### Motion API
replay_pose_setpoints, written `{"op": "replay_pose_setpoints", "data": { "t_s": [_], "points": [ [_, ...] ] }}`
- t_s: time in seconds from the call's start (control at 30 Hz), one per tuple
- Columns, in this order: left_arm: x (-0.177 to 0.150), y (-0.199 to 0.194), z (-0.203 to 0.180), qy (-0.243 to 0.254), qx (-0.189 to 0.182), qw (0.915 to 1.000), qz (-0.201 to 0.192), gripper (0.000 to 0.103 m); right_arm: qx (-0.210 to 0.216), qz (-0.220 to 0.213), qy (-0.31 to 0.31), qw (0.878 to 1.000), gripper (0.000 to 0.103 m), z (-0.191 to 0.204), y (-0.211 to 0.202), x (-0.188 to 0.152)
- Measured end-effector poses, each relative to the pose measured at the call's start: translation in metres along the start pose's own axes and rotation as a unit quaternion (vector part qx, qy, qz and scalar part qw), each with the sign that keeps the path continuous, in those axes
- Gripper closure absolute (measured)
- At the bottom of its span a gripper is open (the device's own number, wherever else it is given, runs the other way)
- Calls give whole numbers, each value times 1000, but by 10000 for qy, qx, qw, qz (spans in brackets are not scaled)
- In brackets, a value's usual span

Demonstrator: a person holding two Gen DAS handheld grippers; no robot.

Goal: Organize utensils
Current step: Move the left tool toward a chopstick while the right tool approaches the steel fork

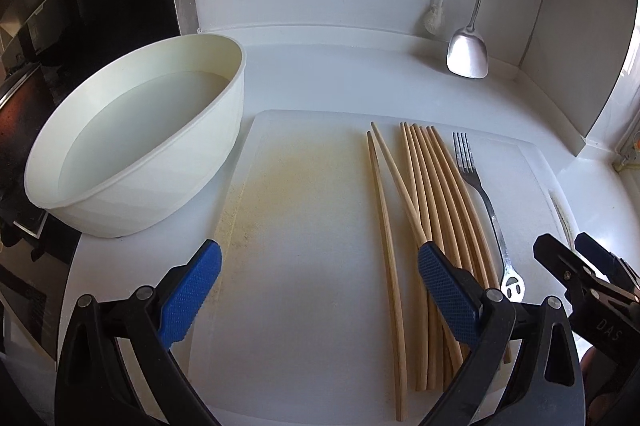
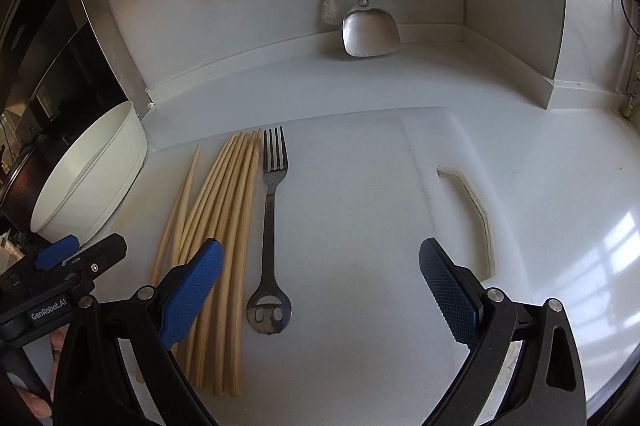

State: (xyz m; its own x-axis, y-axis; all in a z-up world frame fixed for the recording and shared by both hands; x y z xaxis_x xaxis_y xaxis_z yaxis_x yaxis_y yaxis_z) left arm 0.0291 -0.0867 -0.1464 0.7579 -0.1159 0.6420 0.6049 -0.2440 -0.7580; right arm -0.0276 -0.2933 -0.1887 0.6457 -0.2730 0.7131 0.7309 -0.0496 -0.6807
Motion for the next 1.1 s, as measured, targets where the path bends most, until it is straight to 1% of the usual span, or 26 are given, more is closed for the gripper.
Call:
{"op": "replay_pose_setpoints", "data": {
  "t_s": [0.07, 0.2, 0.4, 0.57, 0.73, 0.83, 1.1],
  "points": [
    [-4, 7, 1, -15, -101, 9999, 10, 6, -76, -36, -31, 10000, 9, 1, 8, 0],
    [-8, 15, 3, -54, -120, 9999, 18, 6, -236, 13, -170, 9996, 9, 2, 20, -1],
    [-10, 21, 2, 38, 72, 9999, 71, 6, -357, 33, -261, 9990, 9, 1, 23, -1],
    [-11, 25, 6, -14, 71, 9999, 81, 6, -417, 30, -293, 9987, 9, -1, 27, 2],
    [-10, 28, 9, 24, 179, 9998, 37, 5, -613, 29, -426, 9972, 9, 1, 33, 5],
    [-9, 29, 10, -1, 165, 9999, 31, 5, -657, 57, -466, 9967, 9, 2, 37, 6],
    [-11, 30, 6, 72, 78, 9999, 105, 5, -606, 119, -500, 9968, 9, 3, 40, 8]
  ]
}}
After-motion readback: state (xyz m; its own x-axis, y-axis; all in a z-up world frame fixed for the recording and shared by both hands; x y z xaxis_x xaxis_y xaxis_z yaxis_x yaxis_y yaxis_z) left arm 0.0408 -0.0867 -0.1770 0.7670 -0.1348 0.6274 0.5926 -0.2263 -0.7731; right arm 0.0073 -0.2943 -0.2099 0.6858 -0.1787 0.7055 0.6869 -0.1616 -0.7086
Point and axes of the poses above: each gripper's, at about its wrist camera, not at the fingertips, and y roughly the way its jaws point, z to its left, x to its top, the point moved 4 cm from there along y, roughly the way its jaws point, and after that the axes turned 5 degrees about -x, right-handed, at the moved point
